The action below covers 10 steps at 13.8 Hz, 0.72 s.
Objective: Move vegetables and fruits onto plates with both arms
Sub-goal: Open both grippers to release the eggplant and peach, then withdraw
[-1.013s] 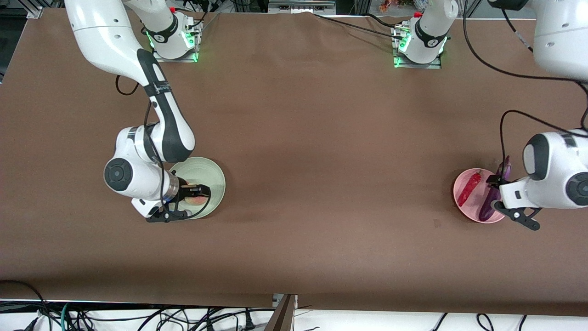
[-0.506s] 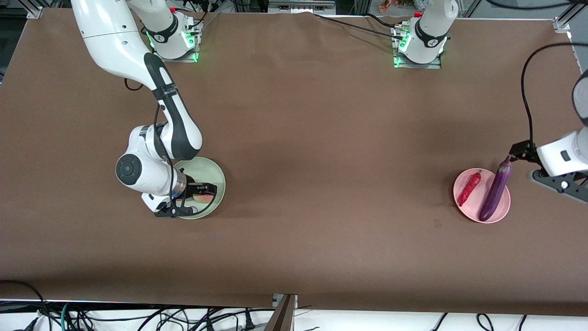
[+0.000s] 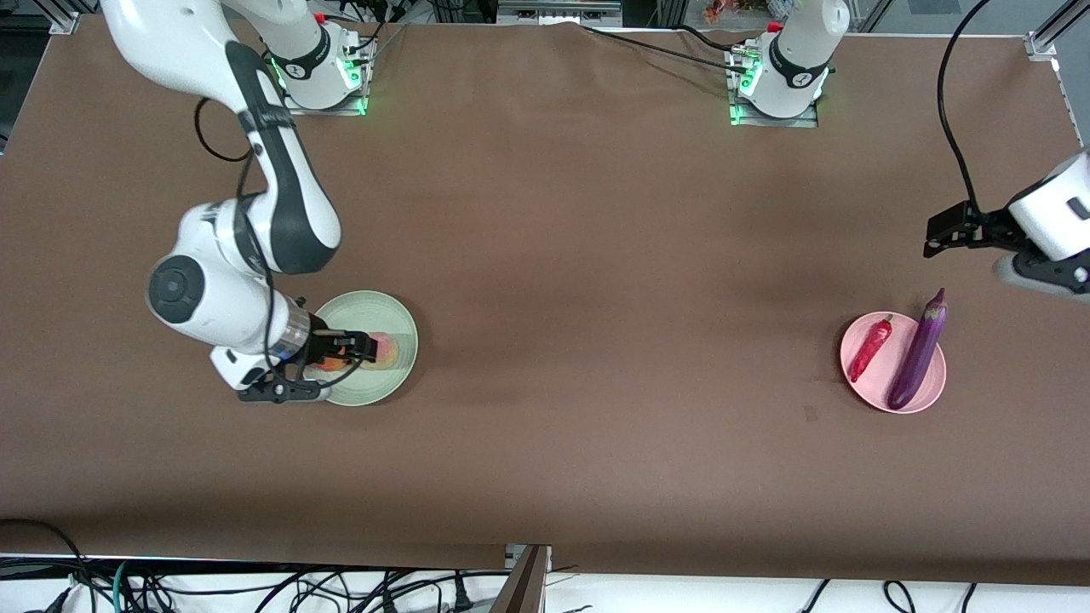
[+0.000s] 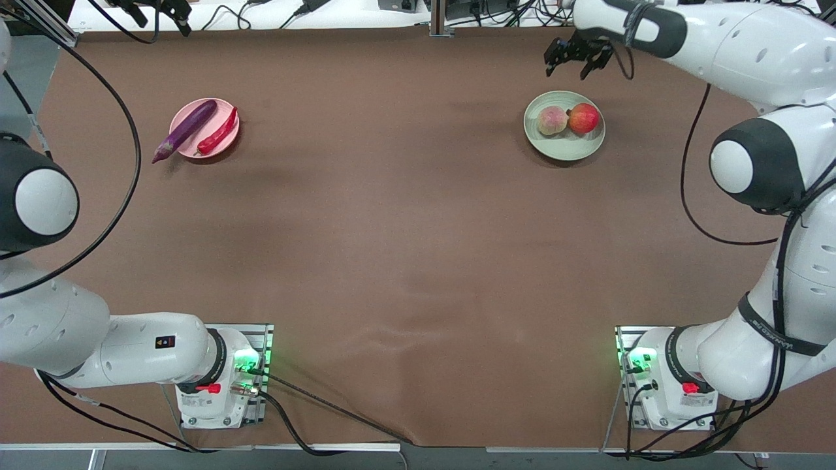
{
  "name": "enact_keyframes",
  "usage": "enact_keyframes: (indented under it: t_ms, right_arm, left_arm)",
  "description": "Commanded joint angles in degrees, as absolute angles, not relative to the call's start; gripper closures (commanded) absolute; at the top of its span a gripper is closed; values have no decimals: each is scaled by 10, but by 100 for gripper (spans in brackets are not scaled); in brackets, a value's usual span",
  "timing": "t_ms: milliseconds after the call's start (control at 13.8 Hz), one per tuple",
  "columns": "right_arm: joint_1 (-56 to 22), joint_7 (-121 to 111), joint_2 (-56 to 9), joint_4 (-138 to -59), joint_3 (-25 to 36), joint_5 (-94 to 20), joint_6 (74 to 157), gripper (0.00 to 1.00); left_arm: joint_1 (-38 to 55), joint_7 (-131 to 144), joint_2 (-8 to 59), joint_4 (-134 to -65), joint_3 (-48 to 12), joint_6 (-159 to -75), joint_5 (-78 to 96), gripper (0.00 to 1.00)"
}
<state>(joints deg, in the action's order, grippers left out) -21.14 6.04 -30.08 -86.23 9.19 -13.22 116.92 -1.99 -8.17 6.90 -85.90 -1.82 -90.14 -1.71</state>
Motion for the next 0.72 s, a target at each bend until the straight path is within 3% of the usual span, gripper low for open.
enact_keyframes:
  t_ms: [0, 72, 289, 651]
  right_arm:
    - [-215, 78, -221, -862, 112, -109, 1069, 1]
    - [-215, 79, -194, -862, 122, -102, 1029, 1]
    - [-215, 79, -103, -889, 124, -57, 968, 1]
    - [-215, 79, 13, -974, 123, -18, 947, 1]
  left_arm:
    - [46, 10, -13, -946, 45, -936, -16, 0]
    - [47, 8, -31, -971, 46, -961, -18, 0]
    - [36, 9, -31, -963, 22, -929, -26, 0]
    - [34, -60, -19, -948, 26, -927, -18, 0]
